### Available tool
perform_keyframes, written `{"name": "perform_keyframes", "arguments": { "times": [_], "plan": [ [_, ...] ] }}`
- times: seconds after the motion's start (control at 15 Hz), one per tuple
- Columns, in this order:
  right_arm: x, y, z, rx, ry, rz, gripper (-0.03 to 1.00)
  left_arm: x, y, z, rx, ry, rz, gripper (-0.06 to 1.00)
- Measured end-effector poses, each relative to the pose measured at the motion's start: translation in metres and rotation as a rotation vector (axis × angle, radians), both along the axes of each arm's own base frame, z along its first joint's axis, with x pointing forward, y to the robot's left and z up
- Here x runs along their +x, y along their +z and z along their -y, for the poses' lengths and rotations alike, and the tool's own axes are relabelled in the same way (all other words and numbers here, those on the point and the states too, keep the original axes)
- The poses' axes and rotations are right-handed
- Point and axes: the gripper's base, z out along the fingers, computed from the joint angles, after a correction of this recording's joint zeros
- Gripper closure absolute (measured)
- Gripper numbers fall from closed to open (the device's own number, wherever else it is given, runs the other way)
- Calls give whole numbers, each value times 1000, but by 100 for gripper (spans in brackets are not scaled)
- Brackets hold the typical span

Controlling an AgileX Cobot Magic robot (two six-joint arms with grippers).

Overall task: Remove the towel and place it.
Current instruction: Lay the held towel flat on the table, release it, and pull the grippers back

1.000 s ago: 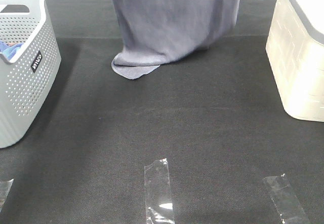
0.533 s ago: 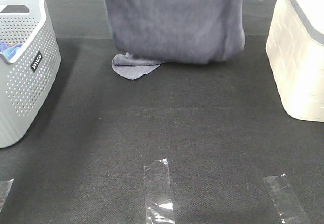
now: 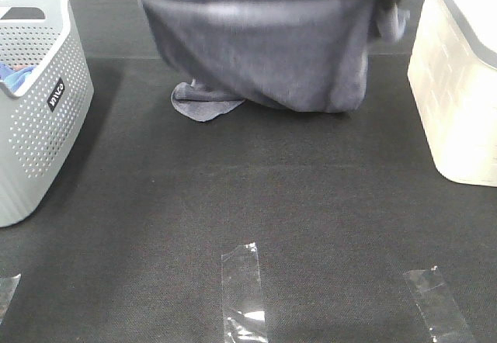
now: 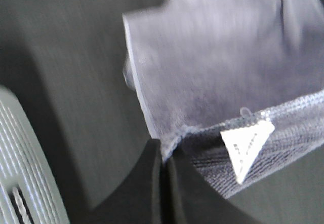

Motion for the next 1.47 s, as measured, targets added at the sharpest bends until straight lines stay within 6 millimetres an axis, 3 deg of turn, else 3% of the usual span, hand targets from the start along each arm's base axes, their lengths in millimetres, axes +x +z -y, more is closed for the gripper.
{"name": "perform_keyframes", "arguments": {
  "times": [0.33, 0.67, 0.87, 1.0, 1.2, 1.47],
  "plan": [
    [-60, -37, 15, -14, -2, -212, 97, -74, -24, 23, 80, -95, -169, 94],
    [-145, -45, 33, 64, -17, -329, 97, -168, -54, 40, 159, -191, -320, 94],
    [-188, -52, 43, 97, -31, -363, 97, -208, -55, 45, 162, -213, -335, 94],
    [-213, -58, 49, 115, -35, -382, 97, -251, -59, 51, 162, -230, -351, 94],
    [-241, -70, 52, 163, -45, -426, 97, -294, -71, 53, 182, -229, -387, 94],
    [-265, -93, 59, 151, -59, -512, 97, -328, -88, 60, 164, -226, -454, 94]
  ]
}}
